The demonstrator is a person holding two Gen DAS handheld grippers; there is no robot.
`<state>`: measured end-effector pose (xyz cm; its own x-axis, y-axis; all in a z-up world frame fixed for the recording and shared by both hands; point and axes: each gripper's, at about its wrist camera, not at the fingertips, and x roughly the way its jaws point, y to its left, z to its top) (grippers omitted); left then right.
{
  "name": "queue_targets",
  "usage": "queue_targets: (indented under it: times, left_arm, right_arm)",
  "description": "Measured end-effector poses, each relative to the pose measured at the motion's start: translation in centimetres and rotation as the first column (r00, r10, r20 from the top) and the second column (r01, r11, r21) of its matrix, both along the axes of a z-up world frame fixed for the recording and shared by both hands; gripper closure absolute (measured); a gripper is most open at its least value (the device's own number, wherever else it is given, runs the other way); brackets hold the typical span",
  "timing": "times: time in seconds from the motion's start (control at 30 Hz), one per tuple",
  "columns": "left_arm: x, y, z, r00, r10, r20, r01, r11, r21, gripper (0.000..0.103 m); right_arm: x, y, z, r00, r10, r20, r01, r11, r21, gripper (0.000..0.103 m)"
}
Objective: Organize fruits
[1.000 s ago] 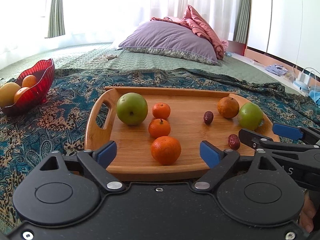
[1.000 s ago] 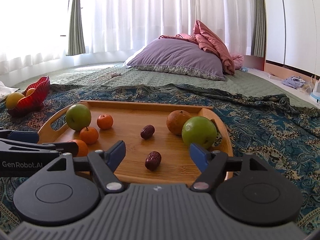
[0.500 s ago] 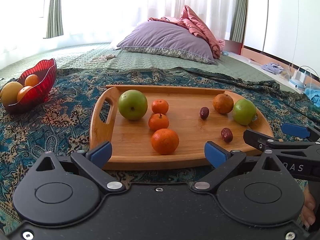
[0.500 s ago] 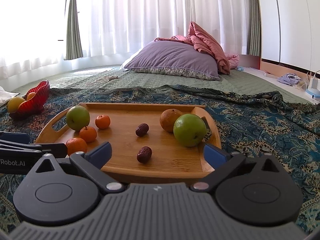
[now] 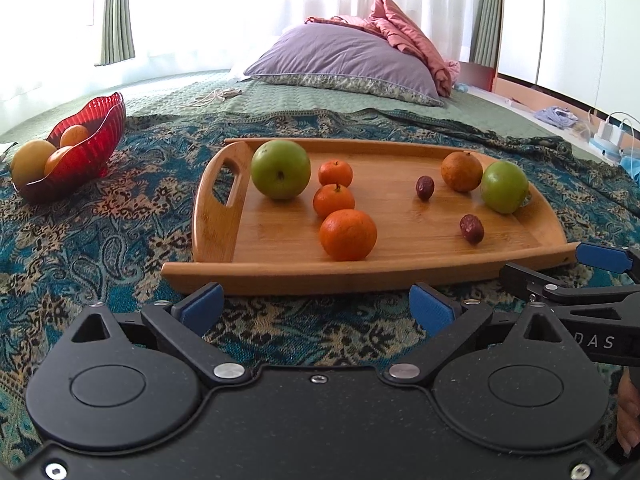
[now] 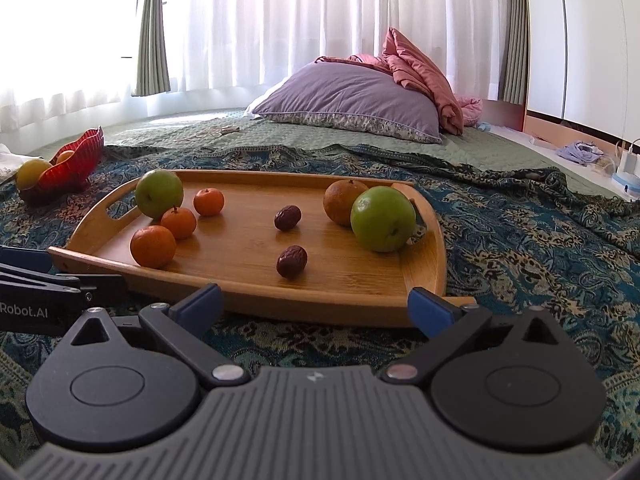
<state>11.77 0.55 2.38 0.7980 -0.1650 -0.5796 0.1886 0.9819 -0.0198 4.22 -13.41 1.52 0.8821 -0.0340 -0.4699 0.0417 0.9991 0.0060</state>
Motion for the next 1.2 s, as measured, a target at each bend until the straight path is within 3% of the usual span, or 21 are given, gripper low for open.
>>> queue_targets:
  times: [0.47, 1.2]
  left_arm:
    - [0.7, 0.2, -2.0, 0.999, 0.033, -0.025, -0.032, 0.999, 0.042, 0.004]
    - [1.0, 0.0, -3.2, 0.998, 0.052, -0.030, -0.050, 0.997, 0.063, 0.000]
  right_arm:
    - [0.9, -0.4, -2.1, 0.996, -0.012, -0.091, 0.014, 0.999, 0.030, 0.000]
    - [1.6, 0.3, -3.2, 0.993, -0.005, -0.120, 0.004, 1.000, -0.012, 0.000]
